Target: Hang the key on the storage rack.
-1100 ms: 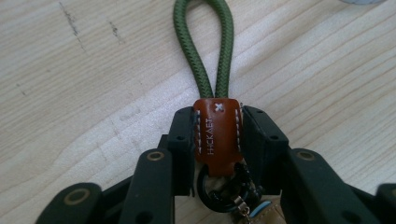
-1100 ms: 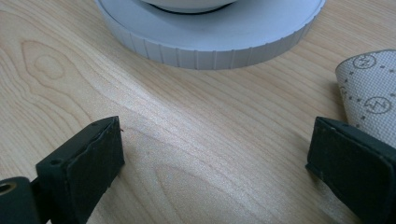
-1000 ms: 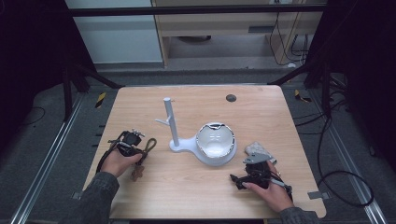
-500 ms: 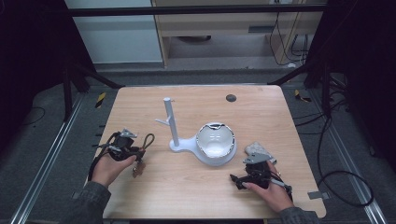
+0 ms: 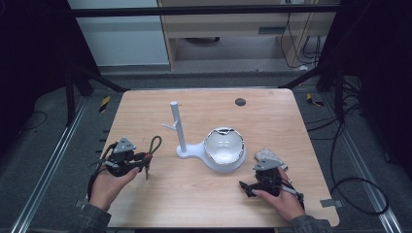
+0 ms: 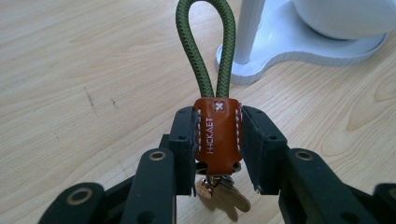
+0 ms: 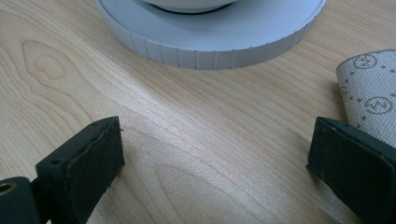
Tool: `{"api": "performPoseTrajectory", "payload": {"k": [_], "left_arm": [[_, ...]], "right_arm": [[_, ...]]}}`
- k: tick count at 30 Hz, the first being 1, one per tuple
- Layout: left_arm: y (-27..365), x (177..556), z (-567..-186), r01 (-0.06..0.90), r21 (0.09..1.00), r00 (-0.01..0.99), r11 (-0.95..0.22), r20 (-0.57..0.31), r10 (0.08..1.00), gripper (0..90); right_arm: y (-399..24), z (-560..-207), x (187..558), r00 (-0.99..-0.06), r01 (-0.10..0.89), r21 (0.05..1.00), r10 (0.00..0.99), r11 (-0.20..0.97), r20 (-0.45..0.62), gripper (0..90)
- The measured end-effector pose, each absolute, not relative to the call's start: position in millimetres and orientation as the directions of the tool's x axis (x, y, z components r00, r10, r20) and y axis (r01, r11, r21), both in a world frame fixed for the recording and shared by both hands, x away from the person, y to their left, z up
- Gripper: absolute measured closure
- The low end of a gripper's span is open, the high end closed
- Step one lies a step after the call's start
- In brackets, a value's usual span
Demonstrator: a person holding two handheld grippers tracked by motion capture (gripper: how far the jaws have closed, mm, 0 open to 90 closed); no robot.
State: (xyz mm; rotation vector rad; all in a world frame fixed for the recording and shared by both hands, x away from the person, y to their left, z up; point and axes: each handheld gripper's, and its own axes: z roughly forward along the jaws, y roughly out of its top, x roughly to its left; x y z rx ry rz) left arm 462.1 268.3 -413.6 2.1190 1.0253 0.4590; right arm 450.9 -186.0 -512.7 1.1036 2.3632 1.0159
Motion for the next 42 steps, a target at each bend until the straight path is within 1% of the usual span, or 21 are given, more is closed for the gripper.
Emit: {"api": "performPoseTrajectory", "payload": {"k": [8, 20, 27, 42], "left_arm": [[262.1, 452.7, -412.0, 0.498, 0.760, 0.633, -0.417, 0.011, 0.774, 66.2], [253.7, 436.1, -400.5, 0.443, 0.807, 0.656, -0.390, 0.005, 0.755, 66.2], [248.4, 430.1, -394.7, 0.420, 0.819, 0.670, -0.391, 0.011, 0.743, 66.2], [234.8, 413.8, -378.4, 0.334, 0.880, 0.684, -0.338, 0.020, 0.729, 66.2]], "right_arm": [[-185.9, -512.7, 450.9, -0.640, 0.525, 0.728, 0.768, 0.442, -0.005, 3.4], [-186.0, -512.7, 450.9, -0.640, 0.525, 0.727, 0.768, 0.442, -0.006, 3.4], [-186.0, -512.7, 450.9, -0.640, 0.525, 0.727, 0.768, 0.442, -0.006, 3.4], [-186.0, -512.7, 450.9, -0.640, 0.525, 0.727, 0.768, 0.443, -0.006, 3.4]]}}
